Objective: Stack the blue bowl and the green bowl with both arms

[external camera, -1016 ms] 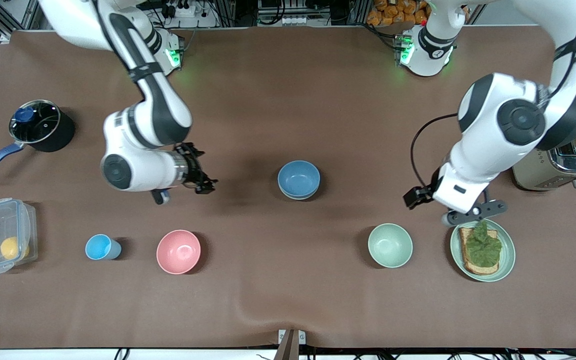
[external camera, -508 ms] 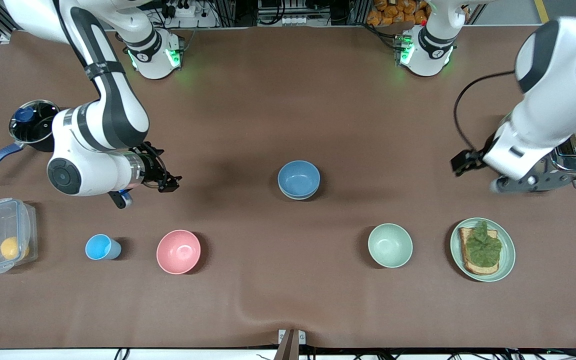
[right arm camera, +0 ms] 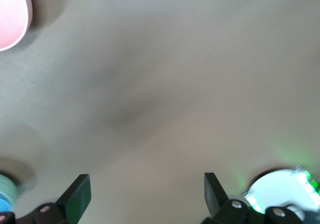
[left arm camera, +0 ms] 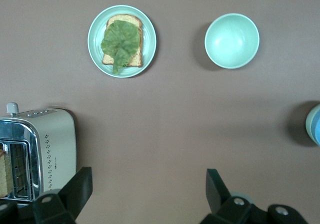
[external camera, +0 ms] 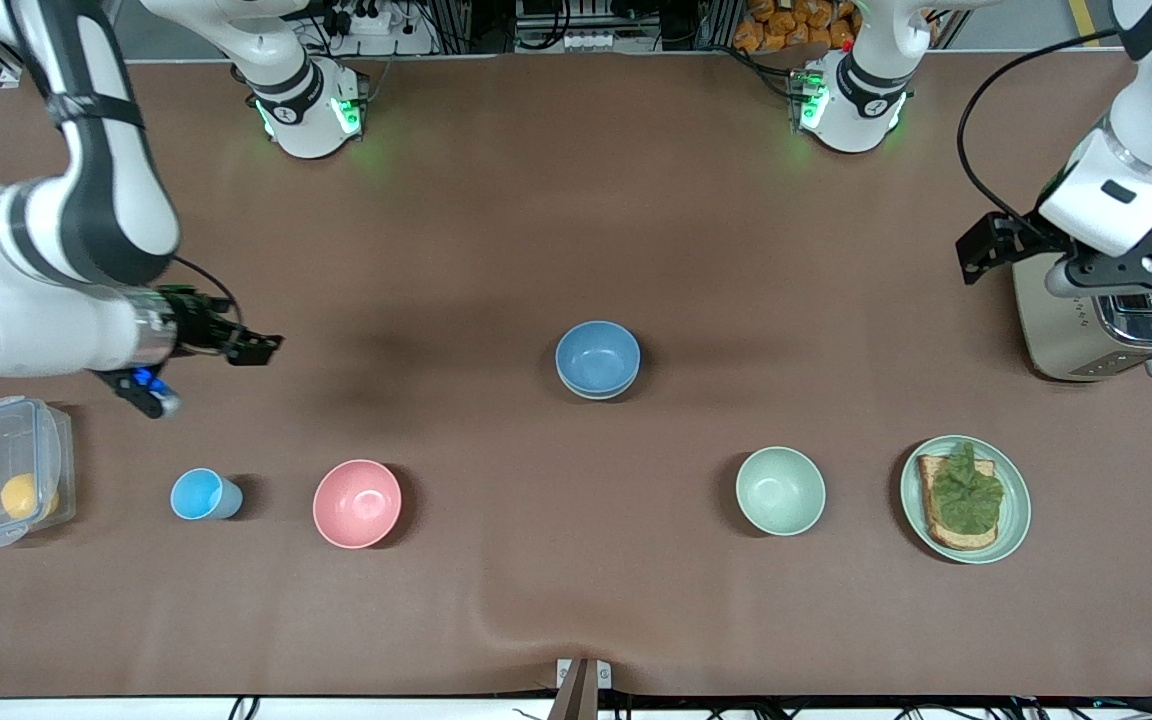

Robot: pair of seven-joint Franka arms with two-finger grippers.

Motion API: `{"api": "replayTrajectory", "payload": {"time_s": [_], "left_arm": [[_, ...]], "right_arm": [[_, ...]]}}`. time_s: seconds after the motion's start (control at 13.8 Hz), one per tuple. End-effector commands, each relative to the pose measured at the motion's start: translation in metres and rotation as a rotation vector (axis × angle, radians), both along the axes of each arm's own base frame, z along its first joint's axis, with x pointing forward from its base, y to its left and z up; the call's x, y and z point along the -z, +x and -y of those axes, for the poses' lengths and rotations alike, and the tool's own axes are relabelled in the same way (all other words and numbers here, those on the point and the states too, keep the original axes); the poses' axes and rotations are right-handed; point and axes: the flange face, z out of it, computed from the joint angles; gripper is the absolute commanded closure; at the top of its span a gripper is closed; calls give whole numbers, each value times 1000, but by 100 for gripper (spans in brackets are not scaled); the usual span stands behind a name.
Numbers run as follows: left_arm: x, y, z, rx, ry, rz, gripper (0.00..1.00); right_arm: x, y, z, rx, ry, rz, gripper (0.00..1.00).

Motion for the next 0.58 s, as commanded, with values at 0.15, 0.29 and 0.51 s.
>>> {"api": "replayTrajectory", "payload": {"time_s": [0.15, 0.29, 0.51], "left_arm": [[-25, -9, 4, 62, -34, -22, 0], [-25, -9, 7, 66, -34, -22, 0], [-27, -15, 5, 120, -32, -50, 0]], "right_arm": [[-74, -14, 15, -189, -7, 145, 0], [-102, -20, 28, -238, 7, 206, 0], [-140, -24, 59, -331, 36, 268, 0]]}}
